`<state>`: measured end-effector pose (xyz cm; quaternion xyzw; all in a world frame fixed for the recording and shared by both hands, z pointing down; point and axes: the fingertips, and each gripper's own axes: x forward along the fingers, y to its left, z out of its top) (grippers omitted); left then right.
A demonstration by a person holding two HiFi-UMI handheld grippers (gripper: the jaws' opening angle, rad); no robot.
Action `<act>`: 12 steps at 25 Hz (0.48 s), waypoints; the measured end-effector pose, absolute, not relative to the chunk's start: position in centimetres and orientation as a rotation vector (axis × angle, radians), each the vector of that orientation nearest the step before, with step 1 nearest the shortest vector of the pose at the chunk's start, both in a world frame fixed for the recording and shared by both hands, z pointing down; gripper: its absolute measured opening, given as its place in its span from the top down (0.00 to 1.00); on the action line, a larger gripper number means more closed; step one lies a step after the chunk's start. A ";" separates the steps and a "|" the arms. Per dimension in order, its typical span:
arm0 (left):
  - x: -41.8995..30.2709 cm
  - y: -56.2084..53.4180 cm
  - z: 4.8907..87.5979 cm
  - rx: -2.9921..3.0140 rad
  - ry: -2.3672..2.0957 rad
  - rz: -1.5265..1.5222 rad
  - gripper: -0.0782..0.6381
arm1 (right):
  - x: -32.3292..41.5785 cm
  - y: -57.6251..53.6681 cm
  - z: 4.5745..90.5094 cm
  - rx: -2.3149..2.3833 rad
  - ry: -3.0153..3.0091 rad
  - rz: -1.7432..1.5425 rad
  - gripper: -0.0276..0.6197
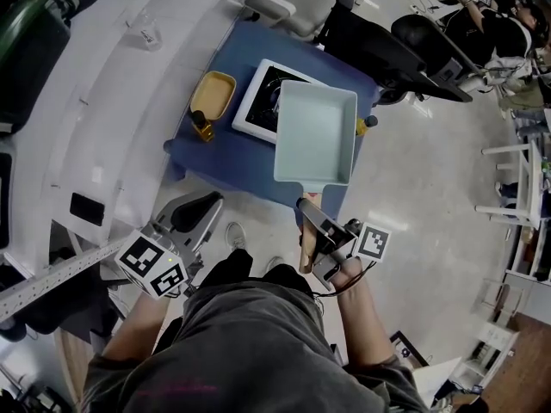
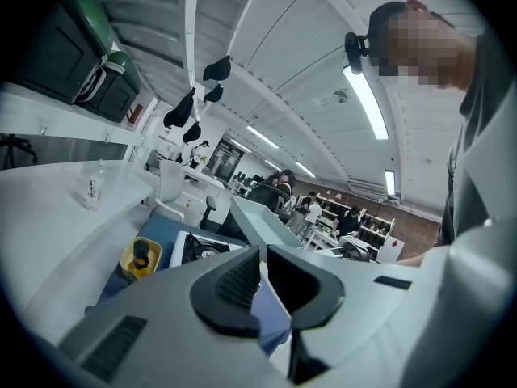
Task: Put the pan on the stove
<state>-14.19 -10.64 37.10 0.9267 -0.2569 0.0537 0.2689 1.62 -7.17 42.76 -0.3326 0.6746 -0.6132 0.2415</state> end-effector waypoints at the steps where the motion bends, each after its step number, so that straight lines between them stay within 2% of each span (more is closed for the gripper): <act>1: -14.3 -10.8 37.3 2.495 -0.692 0.147 0.85 | 1.6 -7.6 43.0 -0.909 1.842 -1.680 0.74; 12: -14.3 -12.6 39.0 2.440 -0.737 0.187 0.85 | 2.1 -12.2 45.8 -0.881 1.813 -1.720 0.74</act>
